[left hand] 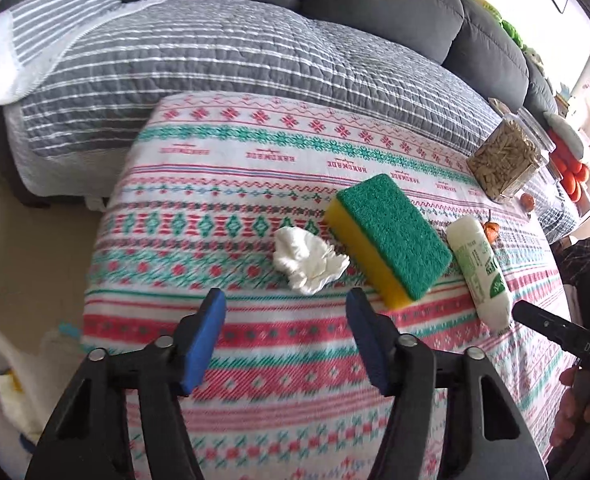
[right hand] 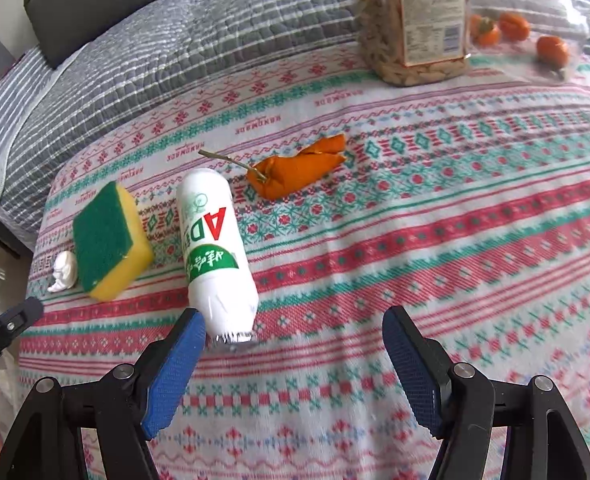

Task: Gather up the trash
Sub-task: 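Grasp the small white tissue with the left tool while the right tool grasps the white bottle, then carry the small tissue to the bin and release it with the left tool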

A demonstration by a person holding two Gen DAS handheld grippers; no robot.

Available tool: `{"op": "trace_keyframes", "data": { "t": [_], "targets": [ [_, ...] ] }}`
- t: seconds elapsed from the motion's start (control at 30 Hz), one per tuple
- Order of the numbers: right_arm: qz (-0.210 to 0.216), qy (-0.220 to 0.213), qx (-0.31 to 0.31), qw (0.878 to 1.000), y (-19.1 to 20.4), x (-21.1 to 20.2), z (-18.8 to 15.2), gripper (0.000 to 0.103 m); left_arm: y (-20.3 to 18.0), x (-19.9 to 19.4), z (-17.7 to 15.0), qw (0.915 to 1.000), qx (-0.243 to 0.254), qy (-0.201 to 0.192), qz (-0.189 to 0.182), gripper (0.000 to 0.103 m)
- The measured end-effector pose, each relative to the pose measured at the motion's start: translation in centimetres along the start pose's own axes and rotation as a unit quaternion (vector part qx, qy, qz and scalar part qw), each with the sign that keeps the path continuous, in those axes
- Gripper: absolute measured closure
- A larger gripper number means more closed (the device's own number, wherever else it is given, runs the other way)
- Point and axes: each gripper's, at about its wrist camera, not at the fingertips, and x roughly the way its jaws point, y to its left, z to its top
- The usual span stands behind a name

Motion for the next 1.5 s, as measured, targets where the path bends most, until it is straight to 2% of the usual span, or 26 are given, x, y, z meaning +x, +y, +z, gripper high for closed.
{"op": "trace_keyframes", "data": {
  "t": [0.07,0.17,0.23,0.47,0.5,0.73,0.93,1.23,1.5],
  "targets": [
    [0.008,0.005,0.003,1.0,0.2,0.8,0.2,0.027,-0.2,0.7,0.2,1.0,-0.003,-0.007,-0.003,0.045],
    [0.035,0.014,0.01,0.999,0.6,1.9,0.5,0.032,-0.4,1.2,0.8,0.9997,-0.007,-0.021,-0.009,0.048],
    [0.044,0.018,0.005,0.999,1.0,2.5,0.7,0.037,-0.5,1.5,1.0,0.9996,-0.009,-0.026,-0.012,0.053],
    [0.052,0.023,-0.026,0.998,2.3,4.1,0.9,0.056,-0.9,2.2,1.5,0.9994,-0.014,-0.03,-0.012,0.081],
    [0.052,0.023,-0.03,0.998,2.4,4.2,0.9,0.061,-1.0,2.2,1.5,0.9995,-0.011,-0.029,-0.009,0.082],
    [0.052,0.03,-0.034,0.998,2.5,4.0,1.0,0.062,-1.4,1.5,1.2,0.9997,-0.016,-0.012,-0.01,0.085],
    [0.056,0.023,-0.038,0.997,3.1,1.8,0.6,0.062,-1.5,0.2,0.3,0.9998,-0.017,0.002,-0.012,0.085],
    [0.053,0.011,-0.036,0.998,3.7,-1.5,-1.0,0.062,-0.9,-3.4,-1.6,1.0,-0.004,0.003,-0.005,0.085],
    [0.032,0.002,-0.03,0.999,2.2,-4.9,-2.8,0.062,-0.5,-8.2,-3.6,0.9995,0.024,-0.019,-0.002,0.085]
  ]
}}
